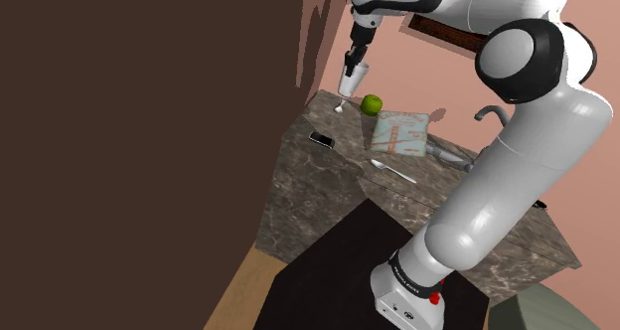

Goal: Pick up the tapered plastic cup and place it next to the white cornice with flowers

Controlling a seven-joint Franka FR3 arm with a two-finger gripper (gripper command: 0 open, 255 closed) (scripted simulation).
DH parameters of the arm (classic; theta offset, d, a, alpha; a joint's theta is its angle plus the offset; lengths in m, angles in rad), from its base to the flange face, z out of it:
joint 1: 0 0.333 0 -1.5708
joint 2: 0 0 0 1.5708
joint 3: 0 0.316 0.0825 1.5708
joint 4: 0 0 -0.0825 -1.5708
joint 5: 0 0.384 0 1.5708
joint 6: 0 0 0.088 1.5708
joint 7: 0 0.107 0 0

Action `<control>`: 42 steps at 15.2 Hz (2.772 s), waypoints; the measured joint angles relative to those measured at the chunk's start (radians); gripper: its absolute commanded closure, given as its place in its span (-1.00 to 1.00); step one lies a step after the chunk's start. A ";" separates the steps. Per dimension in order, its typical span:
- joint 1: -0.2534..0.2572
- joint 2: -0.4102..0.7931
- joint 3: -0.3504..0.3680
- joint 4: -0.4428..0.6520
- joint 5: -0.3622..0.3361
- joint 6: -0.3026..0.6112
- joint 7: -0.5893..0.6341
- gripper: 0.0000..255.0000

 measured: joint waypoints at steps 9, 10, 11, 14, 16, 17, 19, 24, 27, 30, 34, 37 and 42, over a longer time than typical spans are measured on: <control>-0.076 -0.179 -0.077 -0.201 -0.056 0.051 -0.135 1.00; -0.086 -0.189 -0.089 -0.209 -0.060 0.053 -0.156 1.00; -0.094 -0.196 -0.100 -0.220 -0.062 0.060 -0.173 1.00; -0.124 -0.249 -0.131 -0.269 -0.084 0.069 -0.226 1.00; -0.143 -0.265 -0.156 -0.280 -0.092 0.071 -0.267 1.00; -0.153 -0.277 -0.168 -0.291 -0.098 0.075 -0.286 1.00; -0.173 -0.299 -0.195 -0.310 -0.108 0.081 -0.328 1.00; -0.217 -0.316 -0.266 -0.315 -0.119 0.089 -0.438 1.00; -0.242 -0.313 -0.316 -0.304 -0.118 0.094 -0.514 1.00; -0.263 -0.298 -0.366 -0.283 -0.108 0.098 -0.590 1.00; -0.293 -0.269 -0.444 -0.252 -0.086 0.107 -0.705 1.00; -0.313 -0.224 -0.511 -0.216 -0.047 0.116 -0.803 1.00; -0.355 -0.114 -0.615 -0.131 0.060 0.114 -0.980 1.00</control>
